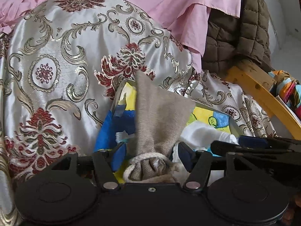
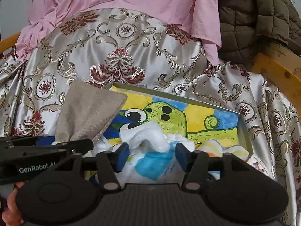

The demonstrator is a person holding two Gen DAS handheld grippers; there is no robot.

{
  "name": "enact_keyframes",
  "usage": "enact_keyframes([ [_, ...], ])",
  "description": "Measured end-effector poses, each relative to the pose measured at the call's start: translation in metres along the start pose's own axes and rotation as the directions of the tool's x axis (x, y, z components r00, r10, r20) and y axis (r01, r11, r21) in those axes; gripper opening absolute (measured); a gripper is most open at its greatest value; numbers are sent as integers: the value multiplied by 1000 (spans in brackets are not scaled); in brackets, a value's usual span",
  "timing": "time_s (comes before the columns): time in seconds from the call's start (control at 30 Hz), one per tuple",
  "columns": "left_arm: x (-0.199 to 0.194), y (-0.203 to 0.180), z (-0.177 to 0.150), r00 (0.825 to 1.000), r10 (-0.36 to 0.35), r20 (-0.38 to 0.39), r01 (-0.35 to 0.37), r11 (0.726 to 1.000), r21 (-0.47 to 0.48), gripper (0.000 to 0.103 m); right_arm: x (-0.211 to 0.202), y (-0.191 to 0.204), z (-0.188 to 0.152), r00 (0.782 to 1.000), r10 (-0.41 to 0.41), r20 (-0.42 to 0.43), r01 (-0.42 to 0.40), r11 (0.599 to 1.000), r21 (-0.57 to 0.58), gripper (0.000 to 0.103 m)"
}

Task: Organize soft objects
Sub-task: 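Lower the burlap pouch and white cloth into the tray and open both grippers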

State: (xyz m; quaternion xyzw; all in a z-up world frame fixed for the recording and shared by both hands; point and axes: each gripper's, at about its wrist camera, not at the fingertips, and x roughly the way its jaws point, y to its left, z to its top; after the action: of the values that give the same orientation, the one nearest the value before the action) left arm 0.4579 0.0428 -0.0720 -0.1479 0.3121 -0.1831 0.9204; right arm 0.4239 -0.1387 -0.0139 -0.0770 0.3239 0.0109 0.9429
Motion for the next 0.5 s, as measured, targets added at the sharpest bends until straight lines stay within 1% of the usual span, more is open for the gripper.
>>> enact_keyframes([
  [0.03, -3, 1, 1, 1000, -1, 4, 1, 1000, -6, 65, -4, -2, -1, 1000, 2, 8, -2, 1000, 4, 74],
  [0.1, -10, 1, 3, 1000, 1, 14, -1, 1000, -16, 68, -11, -7, -3, 1000, 1, 23, -1, 1000, 12, 82],
  [0.27, -27, -8, 4, 999, 23, 26, -24, 1000, 4, 72, -31, -20, -6, 998, 12, 57, -14, 1000, 26, 86],
  [0.3, -31, -12, 4, 999, 29, 30, -30, 999, 13, 73, -36, -23, -7, 998, 16, 68, -18, 999, 32, 88],
  [0.37, -42, -21, 4, 998, 42, 51, -43, 999, 30, 81, -48, -29, -8, 995, 22, 96, -27, 999, 46, 91],
  [0.5, -66, -41, 3, 995, 36, 93, -41, 998, 45, 85, -75, -43, -10, 989, 41, 145, -51, 996, 67, 97],
])
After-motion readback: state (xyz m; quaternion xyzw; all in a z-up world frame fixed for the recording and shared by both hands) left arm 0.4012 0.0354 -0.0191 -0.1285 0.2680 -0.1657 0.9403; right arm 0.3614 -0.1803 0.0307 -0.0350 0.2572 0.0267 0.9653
